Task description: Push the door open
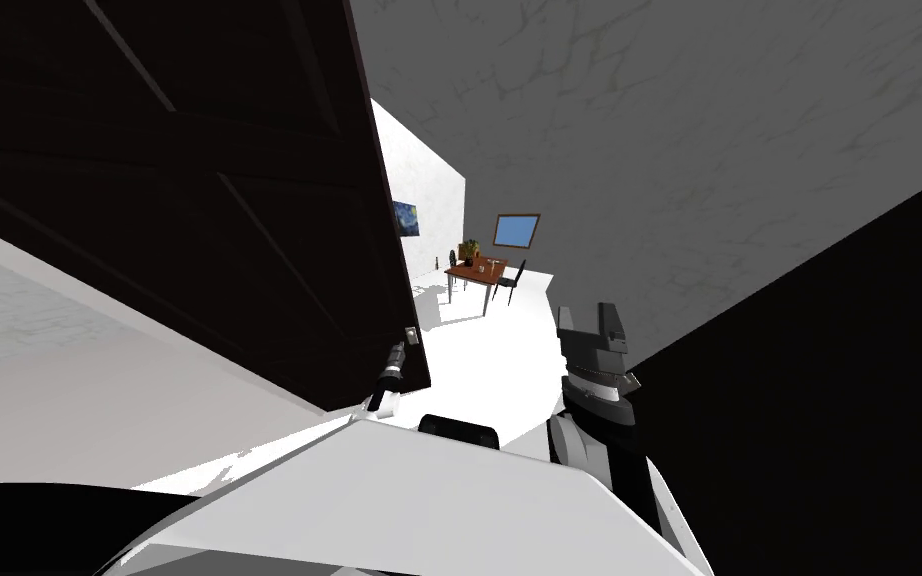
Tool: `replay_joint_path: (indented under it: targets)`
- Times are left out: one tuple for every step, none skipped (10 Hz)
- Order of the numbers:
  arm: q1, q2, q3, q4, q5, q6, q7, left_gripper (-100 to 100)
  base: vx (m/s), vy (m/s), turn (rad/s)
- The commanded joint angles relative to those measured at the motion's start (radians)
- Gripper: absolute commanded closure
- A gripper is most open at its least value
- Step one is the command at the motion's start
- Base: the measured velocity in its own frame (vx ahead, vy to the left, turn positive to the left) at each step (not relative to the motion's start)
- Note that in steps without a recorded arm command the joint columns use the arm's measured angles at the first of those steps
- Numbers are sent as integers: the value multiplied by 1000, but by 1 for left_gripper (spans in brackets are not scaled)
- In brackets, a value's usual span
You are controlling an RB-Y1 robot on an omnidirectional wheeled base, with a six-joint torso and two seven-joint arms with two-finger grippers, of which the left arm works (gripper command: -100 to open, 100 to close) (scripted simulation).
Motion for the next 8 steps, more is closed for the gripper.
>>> replay_joint_path:
  targets:
    - [3, -8, 1, -5, 3, 2, 1, -100, -210, -166, 49]
    - [4, -13, 2, -7, 5, 4, 1, -100, -224, -171, 57]
    - [5, -18, 3, -9, 6, 5, 1, -100, -186, -162, 40]
    - [3, -14, 3, -6, 5, 4, 1, -100, -78, -74, 13]
    - [7, -12, 6, -3, 6, -4, 0, -100, 100, -8, -36]
    - [7, -12, 7, -3, 7, -7, -1, -100, 186, 43, -25]
    - [9, -12, 9, -1, 7, -13, -2, -100, 221, 93, -25]
    - [12, -13, 13, 2, 8, -23, -4, -100, 255, 109, -42]
